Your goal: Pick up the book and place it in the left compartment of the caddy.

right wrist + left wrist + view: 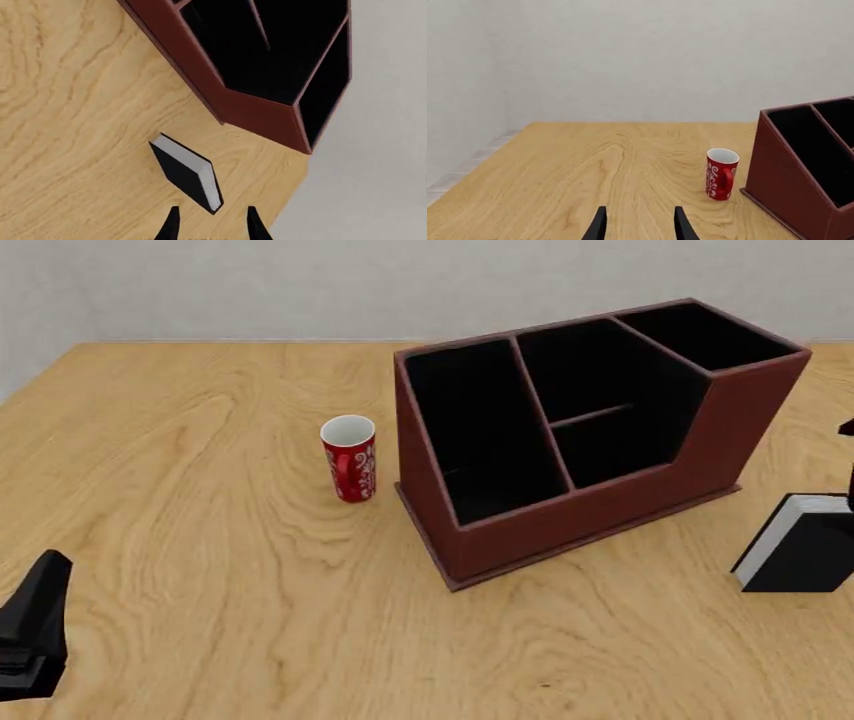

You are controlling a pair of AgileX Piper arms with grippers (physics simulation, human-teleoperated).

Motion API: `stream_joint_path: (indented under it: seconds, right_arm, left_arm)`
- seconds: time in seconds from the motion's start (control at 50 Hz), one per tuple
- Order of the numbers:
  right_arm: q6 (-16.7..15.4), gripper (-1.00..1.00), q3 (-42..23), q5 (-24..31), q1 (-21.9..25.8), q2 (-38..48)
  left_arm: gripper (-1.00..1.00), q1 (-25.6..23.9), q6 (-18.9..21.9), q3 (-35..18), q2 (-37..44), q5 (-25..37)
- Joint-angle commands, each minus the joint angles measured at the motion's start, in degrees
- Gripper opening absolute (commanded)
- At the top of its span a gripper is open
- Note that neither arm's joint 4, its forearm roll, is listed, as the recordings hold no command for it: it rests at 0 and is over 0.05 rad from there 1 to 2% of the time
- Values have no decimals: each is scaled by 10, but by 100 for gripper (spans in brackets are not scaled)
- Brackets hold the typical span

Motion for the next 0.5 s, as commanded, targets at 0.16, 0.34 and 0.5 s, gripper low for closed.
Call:
stream_joint_path:
  seconds: [0.16,0.34,0.5]
  right_arm:
    - [-51,100,25,-24,-26,19]
    - [-62,100,37,-41,-31,33]
    - [-73,100,48,-60,-37,47]
  left_arm:
    - [100,9,2,3,0,-1]
    - [100,12,2,4,0,0]
    - [100,13,3,5,0,2]
